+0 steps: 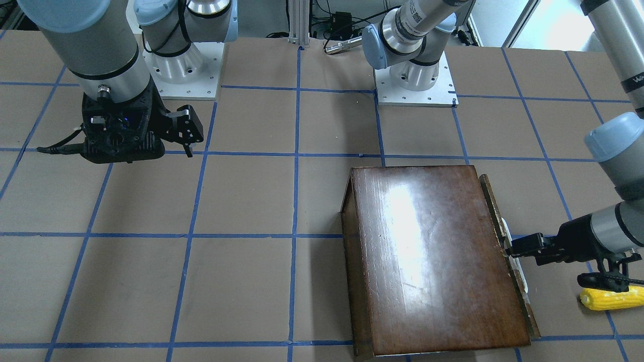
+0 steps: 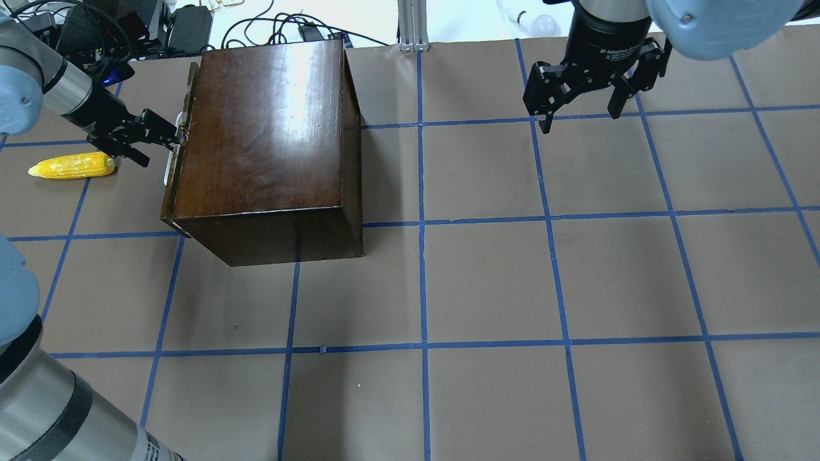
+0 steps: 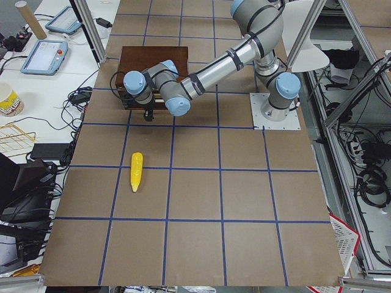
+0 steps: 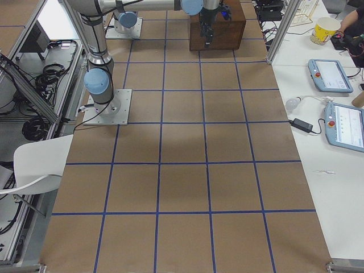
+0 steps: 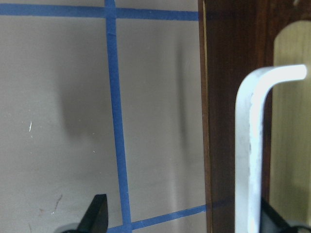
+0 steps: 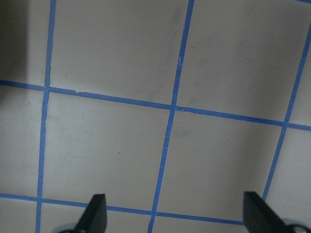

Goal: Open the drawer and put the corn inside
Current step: 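Pull the drawer outward from the cabinet with the left gripper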

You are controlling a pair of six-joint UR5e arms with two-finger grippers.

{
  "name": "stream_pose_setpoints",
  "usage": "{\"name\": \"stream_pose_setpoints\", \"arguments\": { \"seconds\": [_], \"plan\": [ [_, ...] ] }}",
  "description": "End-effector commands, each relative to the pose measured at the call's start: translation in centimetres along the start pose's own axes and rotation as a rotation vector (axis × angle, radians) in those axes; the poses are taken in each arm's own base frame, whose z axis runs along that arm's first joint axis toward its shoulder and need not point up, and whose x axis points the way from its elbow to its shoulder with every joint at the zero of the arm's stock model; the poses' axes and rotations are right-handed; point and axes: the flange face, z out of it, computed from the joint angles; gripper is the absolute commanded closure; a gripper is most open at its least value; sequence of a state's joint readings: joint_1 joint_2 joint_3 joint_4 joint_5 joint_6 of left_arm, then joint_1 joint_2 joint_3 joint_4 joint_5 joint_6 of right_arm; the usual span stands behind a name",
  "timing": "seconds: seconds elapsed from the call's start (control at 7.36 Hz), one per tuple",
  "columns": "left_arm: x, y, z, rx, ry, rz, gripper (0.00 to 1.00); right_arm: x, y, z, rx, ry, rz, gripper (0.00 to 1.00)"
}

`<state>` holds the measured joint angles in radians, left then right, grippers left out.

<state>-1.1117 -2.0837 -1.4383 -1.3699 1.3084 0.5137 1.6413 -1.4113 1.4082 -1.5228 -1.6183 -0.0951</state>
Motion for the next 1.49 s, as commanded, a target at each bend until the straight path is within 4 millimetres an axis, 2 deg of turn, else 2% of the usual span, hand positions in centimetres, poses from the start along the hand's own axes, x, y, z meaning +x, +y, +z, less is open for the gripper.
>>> {"name": "stream_pose_setpoints", "arguments": {
  "seconds": [0.0, 0.27, 0.54, 1.36],
  "plan": [
    [-0.6, 0.1, -0.3, 0.005, -0.003, -0.009, 0.0, 0.0, 0.0, 0.0, 0.0, 0.0, 0.0, 0.0],
    [-0.7, 0.2, -0.5, 0.007, -0.003, -0.01, 0.0, 0.0, 0.0, 0.0, 0.0, 0.0, 0.0, 0.0],
    [-2.8, 0.7, -1.3, 0.025, -0.02, -0.026, 0.0, 0.0, 0.0, 0.0, 0.0, 0.0, 0.0, 0.0],
    [-5.1, 1.3, -2.2, 0.035, -0.056, -0.032, 0.0, 0.0, 0.0, 0.0, 0.0, 0.0, -0.002, 0.0]
  ]
}}
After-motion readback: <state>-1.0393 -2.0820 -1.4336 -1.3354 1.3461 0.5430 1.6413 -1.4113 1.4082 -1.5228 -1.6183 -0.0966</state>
